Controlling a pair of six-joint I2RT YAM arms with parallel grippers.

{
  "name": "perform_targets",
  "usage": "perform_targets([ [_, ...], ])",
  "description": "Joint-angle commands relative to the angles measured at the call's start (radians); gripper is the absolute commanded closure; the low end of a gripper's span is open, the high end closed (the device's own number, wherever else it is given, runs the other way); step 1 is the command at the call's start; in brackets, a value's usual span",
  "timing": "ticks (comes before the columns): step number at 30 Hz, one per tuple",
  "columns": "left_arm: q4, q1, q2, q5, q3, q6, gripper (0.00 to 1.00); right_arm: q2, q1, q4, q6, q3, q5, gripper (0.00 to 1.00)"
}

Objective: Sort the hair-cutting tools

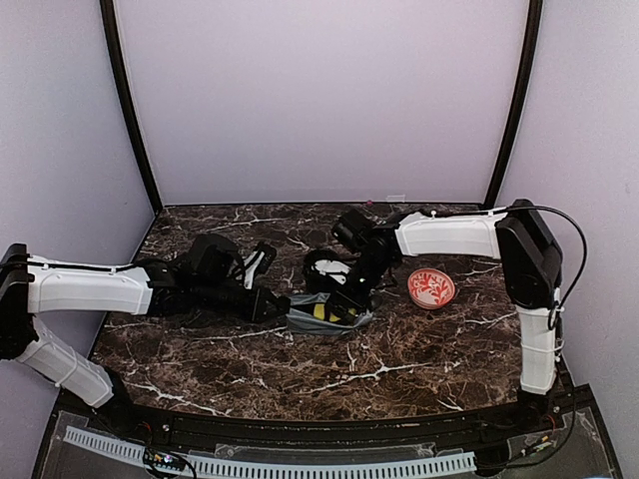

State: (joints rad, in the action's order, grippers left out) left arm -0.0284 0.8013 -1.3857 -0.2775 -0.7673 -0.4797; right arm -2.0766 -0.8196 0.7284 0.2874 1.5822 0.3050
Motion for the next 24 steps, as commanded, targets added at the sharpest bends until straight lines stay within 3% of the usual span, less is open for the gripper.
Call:
perform_targets([
  [1, -0.016, -0.001, 0.043, -0.002, 0.009, -0.016, 1.0, 0.054, -0.013, 0.031, 0.023, -0.081, -0.135, 0.0],
  [5, 0.011, -0.002, 0.043, 0.003, 0.007, -0.011, 1.0, 0.147, 0.002, 0.046, 0.037, -0.073, -0.121, 0.01],
  [11, 0.082, -0.002, 0.1, 0.006, 0.018, 0.02, 1.0, 0.239, 0.061, 0.166, 0.087, -0.031, 0.083, 0.01],
  [17, 0.184, -0.001, 0.177, -0.005, 0.043, 0.014, 1.0, 0.312, 0.126, 0.153, 0.086, -0.136, 0.199, 0.01],
  [20, 0.221, -0.001, 0.218, 0.006, 0.061, 0.009, 0.89, 0.338, 0.155, 0.119, 0.066, -0.193, 0.219, 0.01],
  [24, 0.298, 0.019, 0.277, 0.144, 0.026, 0.079, 0.58, 0.343, 0.212, 0.075, 0.04, -0.246, 0.331, 0.01],
])
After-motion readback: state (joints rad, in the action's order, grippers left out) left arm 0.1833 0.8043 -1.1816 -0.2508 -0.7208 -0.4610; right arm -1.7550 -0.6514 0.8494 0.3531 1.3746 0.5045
